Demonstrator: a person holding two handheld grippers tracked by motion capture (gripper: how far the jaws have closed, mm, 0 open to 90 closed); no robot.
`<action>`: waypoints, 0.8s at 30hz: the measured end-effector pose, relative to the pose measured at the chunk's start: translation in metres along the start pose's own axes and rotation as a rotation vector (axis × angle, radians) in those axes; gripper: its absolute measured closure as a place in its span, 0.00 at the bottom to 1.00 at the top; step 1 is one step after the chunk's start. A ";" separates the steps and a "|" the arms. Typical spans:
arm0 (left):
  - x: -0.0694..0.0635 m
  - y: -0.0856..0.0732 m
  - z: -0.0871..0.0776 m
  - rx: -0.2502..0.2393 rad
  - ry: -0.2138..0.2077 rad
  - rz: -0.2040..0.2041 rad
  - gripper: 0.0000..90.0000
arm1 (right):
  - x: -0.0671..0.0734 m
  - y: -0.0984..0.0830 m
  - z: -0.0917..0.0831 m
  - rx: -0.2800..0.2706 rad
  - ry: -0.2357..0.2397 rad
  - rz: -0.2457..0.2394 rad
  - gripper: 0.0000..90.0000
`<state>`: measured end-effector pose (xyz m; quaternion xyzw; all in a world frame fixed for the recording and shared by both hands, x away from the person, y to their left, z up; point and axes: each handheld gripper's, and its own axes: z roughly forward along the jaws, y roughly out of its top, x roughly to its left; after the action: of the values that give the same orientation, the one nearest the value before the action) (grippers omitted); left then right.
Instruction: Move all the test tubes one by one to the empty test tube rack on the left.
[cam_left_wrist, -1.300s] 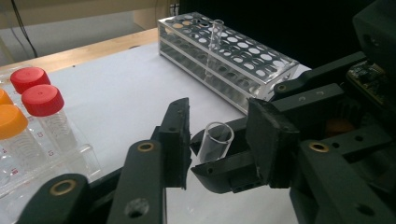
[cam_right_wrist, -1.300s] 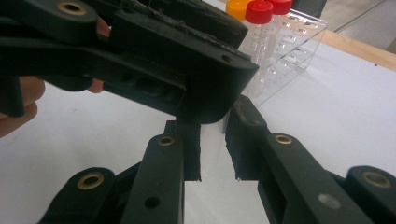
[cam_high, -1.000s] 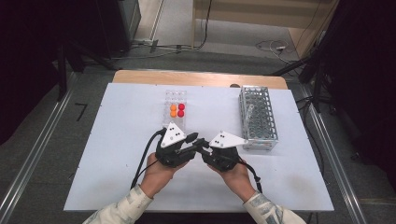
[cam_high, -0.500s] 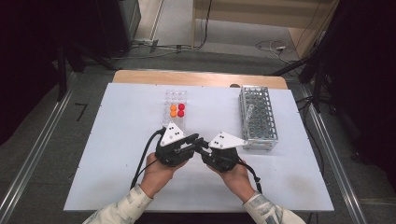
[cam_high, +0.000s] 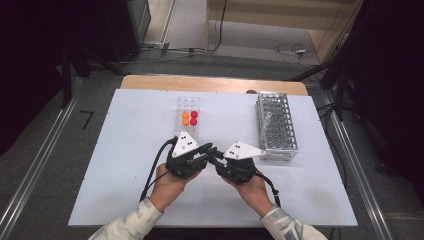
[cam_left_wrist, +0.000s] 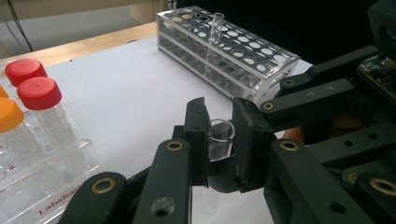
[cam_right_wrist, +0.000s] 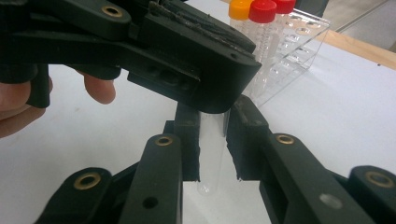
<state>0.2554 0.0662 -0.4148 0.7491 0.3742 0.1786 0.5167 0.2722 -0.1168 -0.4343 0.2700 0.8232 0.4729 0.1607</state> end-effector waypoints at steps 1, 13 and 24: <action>0.000 0.000 0.000 -0.001 -0.001 0.004 0.85 | 0.000 0.000 0.000 0.001 0.000 0.000 0.79; 0.005 0.003 -0.007 -0.013 0.012 -0.002 0.85 | -0.004 -0.001 0.002 0.043 0.020 0.031 0.34; 0.023 0.006 -0.024 -0.013 0.048 -0.019 0.85 | -0.020 -0.006 -0.015 0.059 -0.001 0.046 0.27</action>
<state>0.2572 0.0972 -0.4024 0.7375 0.3923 0.1942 0.5142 0.2791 -0.1414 -0.4319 0.2939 0.8302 0.4519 0.1422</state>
